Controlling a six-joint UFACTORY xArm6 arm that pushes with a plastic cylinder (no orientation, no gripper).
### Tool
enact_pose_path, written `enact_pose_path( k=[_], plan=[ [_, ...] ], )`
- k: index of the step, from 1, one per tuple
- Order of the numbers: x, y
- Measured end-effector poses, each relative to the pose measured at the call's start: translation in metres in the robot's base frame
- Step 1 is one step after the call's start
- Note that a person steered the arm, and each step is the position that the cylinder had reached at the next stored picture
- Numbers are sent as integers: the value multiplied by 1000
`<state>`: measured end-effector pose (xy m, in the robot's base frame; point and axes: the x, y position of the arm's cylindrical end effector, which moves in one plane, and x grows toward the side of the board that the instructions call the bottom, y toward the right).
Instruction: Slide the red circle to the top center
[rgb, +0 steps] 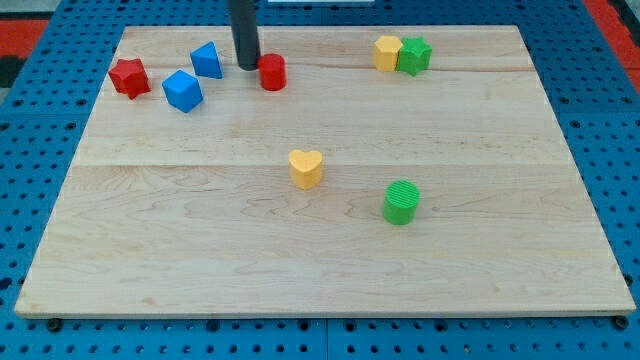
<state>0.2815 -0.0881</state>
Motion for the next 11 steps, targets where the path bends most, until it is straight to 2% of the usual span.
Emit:
enact_pose_path(
  k=[1, 2, 4, 7, 8, 9, 10, 11],
  plan=[
    [27, -18],
    [53, -8],
    [23, 8],
    [-1, 73],
    [10, 81],
    [46, 92],
    [34, 122],
    [5, 123]
  ],
)
